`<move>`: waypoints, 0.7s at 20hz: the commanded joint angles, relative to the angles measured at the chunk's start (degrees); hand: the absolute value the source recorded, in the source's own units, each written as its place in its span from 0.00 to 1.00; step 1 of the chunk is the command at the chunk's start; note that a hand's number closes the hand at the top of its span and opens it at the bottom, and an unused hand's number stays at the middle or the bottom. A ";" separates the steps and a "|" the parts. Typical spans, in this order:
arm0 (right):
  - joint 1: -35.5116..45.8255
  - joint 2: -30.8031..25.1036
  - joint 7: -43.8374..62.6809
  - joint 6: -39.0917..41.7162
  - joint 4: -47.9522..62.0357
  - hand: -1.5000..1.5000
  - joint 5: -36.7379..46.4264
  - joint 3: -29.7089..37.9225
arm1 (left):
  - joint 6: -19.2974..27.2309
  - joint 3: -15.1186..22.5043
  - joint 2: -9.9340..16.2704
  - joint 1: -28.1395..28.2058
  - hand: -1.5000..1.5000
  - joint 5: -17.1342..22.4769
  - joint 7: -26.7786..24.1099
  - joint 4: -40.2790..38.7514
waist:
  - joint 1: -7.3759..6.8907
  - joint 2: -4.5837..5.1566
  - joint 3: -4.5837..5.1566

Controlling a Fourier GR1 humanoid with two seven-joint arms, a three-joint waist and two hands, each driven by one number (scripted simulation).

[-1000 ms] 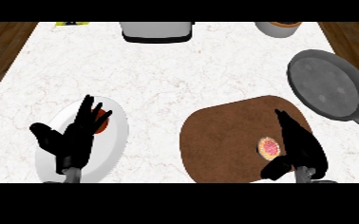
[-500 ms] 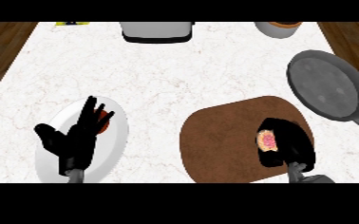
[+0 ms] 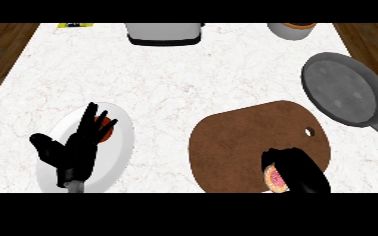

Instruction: Pick the cupcake from the cutting board and place it in the pan

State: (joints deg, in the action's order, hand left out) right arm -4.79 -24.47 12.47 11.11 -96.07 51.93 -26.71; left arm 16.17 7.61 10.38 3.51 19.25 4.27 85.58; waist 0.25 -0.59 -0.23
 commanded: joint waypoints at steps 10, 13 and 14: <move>-6.91 -7.34 -11.07 -16.90 -17.07 1.00 2.96 6.81 | 1.51 0.43 -2.27 2.74 0.50 -1.52 0.09 -2.76 | 1.00 0.24 0.23; -10.42 -6.24 -10.17 -22.06 -22.67 1.00 2.30 10.49 | -2.00 -3.19 0.79 2.59 0.50 1.81 0.91 -3.13 | 1.37 0.22 0.24; -11.50 -7.20 -9.27 -20.00 -27.09 1.00 -0.37 12.46 | 0.03 -2.16 0.39 0.42 0.50 -0.27 1.69 -2.63 | 1.52 0.26 0.24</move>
State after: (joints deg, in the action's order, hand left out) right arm -13.54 -31.26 2.18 -6.31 -114.95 54.21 -19.17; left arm 15.72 6.42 9.62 3.77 19.10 3.63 85.01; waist 1.54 -0.72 -0.35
